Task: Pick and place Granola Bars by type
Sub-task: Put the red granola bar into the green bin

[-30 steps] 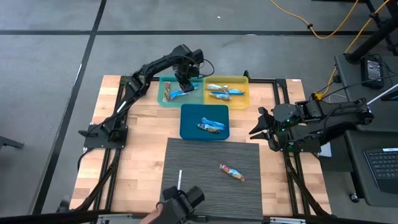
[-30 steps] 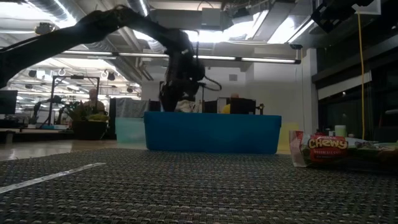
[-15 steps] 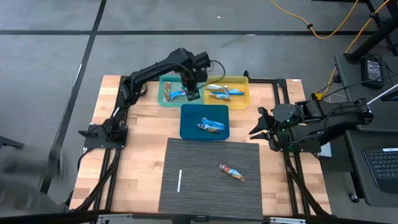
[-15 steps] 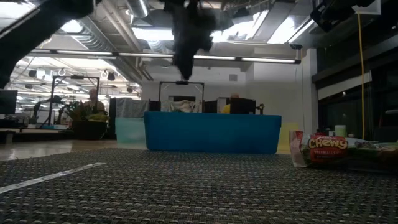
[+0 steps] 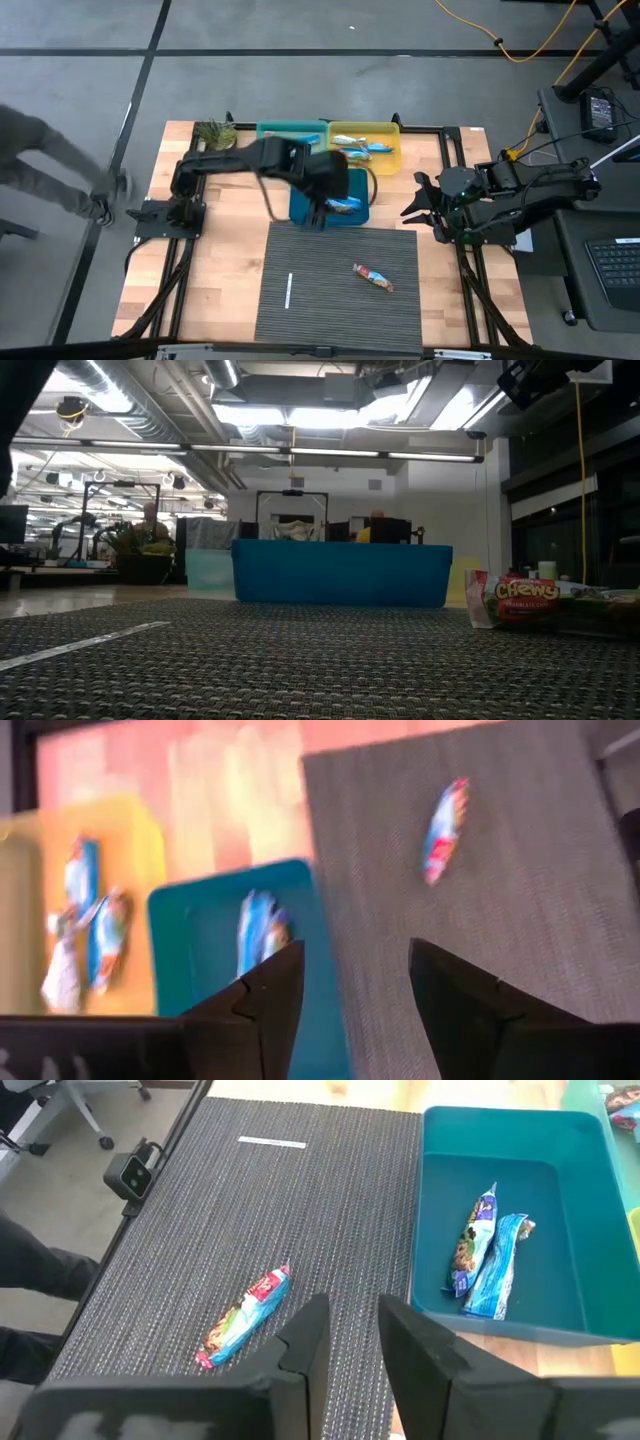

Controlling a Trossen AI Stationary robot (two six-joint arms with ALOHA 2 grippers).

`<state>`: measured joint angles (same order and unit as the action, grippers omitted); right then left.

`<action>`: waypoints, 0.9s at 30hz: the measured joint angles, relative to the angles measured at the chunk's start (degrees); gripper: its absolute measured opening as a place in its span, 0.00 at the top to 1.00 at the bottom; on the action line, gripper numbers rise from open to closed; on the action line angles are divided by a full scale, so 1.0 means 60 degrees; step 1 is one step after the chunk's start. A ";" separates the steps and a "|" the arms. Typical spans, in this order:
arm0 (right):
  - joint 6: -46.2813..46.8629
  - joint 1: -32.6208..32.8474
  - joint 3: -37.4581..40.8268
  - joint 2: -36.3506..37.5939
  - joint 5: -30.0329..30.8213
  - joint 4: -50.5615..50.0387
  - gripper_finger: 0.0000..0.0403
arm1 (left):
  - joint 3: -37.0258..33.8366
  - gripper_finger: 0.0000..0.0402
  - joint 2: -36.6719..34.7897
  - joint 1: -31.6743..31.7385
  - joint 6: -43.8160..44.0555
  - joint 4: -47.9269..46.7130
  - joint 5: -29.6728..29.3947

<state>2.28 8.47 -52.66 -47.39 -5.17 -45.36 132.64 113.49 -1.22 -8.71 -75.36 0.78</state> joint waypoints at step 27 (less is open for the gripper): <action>-0.0129 0.0003 0.0000 0.0000 -0.0084 0.0028 0.77 | 0.0009 0.59 0.0994 -0.2592 0.2510 0.3256 -0.0136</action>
<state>1.50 8.49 -52.66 -47.39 -5.67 -45.20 132.69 119.46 -16.77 6.35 -55.82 -0.04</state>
